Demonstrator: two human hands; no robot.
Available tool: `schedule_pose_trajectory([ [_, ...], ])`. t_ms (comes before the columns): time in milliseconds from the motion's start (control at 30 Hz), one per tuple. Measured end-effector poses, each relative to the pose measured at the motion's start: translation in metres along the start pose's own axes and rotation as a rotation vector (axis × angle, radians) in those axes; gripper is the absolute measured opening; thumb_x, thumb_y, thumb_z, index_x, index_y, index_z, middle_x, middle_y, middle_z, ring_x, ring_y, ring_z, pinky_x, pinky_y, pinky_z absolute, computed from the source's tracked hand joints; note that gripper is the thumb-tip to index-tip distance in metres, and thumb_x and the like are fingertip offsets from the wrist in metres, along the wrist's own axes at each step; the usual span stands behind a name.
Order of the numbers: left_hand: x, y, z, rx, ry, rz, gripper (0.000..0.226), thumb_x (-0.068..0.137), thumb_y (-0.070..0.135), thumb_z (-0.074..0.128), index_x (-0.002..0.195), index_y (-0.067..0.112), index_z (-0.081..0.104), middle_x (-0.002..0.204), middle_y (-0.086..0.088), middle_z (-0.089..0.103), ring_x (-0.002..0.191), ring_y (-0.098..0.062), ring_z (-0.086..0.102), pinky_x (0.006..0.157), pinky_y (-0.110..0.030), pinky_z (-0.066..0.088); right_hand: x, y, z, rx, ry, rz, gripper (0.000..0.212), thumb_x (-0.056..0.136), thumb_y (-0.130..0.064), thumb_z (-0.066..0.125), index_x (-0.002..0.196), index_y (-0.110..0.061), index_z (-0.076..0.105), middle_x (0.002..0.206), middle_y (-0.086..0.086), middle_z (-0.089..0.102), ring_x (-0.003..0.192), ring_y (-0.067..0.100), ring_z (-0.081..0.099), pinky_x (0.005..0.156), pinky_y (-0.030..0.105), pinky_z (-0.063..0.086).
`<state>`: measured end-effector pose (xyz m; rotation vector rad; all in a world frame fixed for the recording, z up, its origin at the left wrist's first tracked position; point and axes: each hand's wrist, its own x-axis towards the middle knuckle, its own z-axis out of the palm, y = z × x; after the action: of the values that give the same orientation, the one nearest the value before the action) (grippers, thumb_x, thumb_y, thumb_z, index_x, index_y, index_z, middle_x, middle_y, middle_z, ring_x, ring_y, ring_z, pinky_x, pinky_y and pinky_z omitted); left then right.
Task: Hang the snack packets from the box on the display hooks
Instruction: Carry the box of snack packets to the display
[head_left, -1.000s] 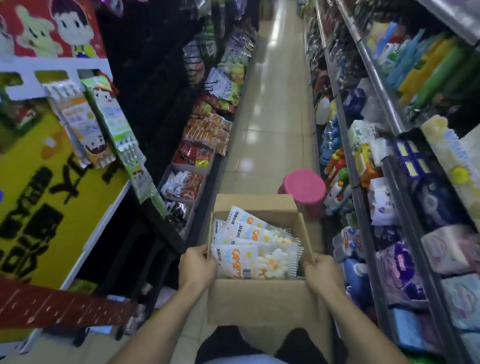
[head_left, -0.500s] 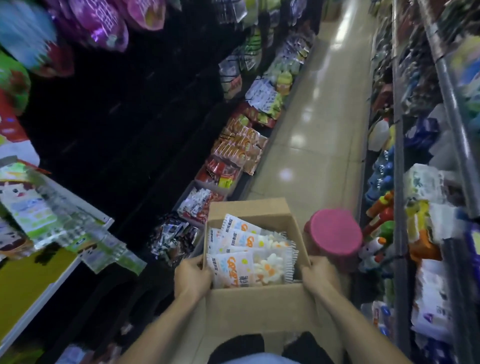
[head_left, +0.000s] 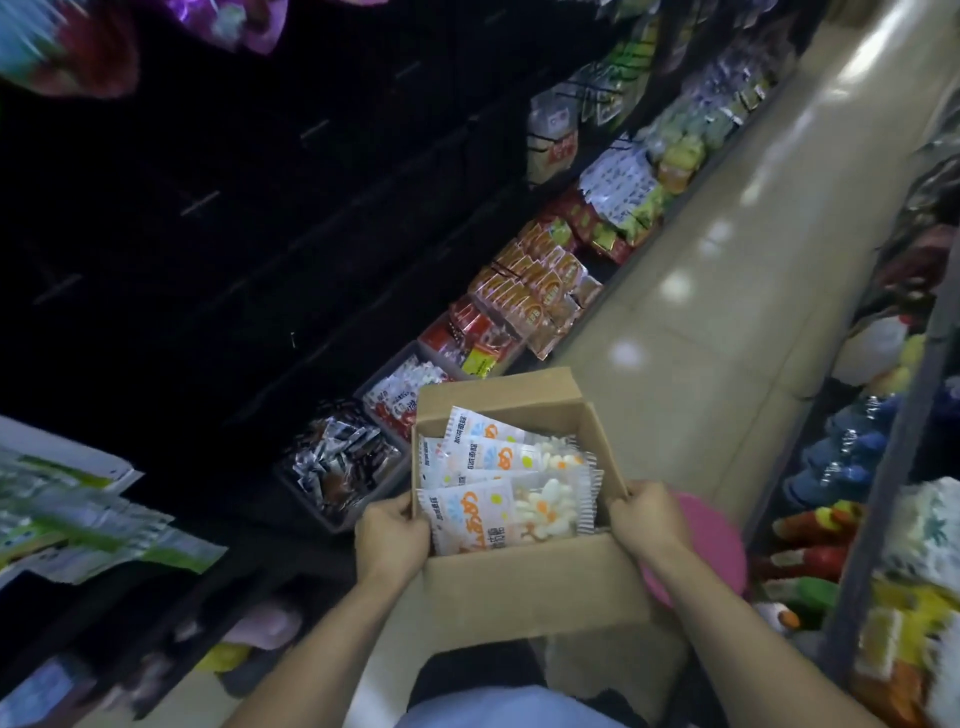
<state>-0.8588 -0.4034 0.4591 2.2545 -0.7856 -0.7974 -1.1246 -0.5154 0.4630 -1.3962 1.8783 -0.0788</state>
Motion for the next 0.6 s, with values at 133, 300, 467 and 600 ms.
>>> schedule_pose_trajectory([
  [133, 0.050, 0.019, 0.017, -0.019, -0.024, -0.055, 0.016, 0.098, 0.017, 0.073, 0.108, 0.017, 0.085, 0.095, -0.004, 0.084, 0.073, -0.012, 0.069, 0.062, -0.024, 0.051, 0.052, -0.030, -0.007, -0.018, -0.016, 0.003, 0.013, 0.086, -0.013, 0.065, 0.080, -0.008, 0.076, 0.092, 0.022, 0.078, 0.094, 0.037, 0.075, 0.073, 0.037, 0.055],
  [300, 0.092, 0.039, 0.031, -0.043, -0.006, -0.092, 0.020, 0.098, 0.009, 0.070, 0.108, 0.016, 0.085, 0.095, -0.003, 0.084, 0.076, -0.015, 0.073, 0.059, -0.020, 0.048, 0.096, -0.066, -0.017, -0.018, -0.038, -0.006, 0.015, 0.083, -0.012, 0.063, 0.071, -0.008, 0.072, 0.079, 0.018, 0.075, 0.086, 0.037, 0.074, 0.068, 0.035, 0.052],
  [467, 0.114, 0.048, 0.032, -0.124, 0.093, -0.178, 0.022, 0.097, 0.008, 0.069, 0.107, 0.018, 0.085, 0.093, -0.003, 0.084, 0.071, -0.012, 0.071, 0.058, -0.021, 0.049, 0.119, -0.106, -0.019, -0.040, -0.039, -0.084, 0.023, 0.085, -0.008, 0.062, 0.063, -0.014, 0.067, 0.074, 0.016, 0.073, 0.083, 0.038, 0.073, 0.065, 0.033, 0.047],
  [600, 0.124, 0.049, 0.036, -0.173, 0.182, -0.243, 0.020, 0.096, 0.007, 0.069, 0.106, 0.014, 0.085, 0.093, -0.008, 0.084, 0.074, -0.017, 0.069, 0.061, -0.024, 0.046, 0.148, -0.142, -0.021, -0.132, -0.109, -0.179, 0.021, 0.087, -0.008, 0.060, 0.068, -0.013, 0.068, 0.074, 0.011, 0.071, 0.085, 0.036, 0.073, 0.064, 0.030, 0.043],
])
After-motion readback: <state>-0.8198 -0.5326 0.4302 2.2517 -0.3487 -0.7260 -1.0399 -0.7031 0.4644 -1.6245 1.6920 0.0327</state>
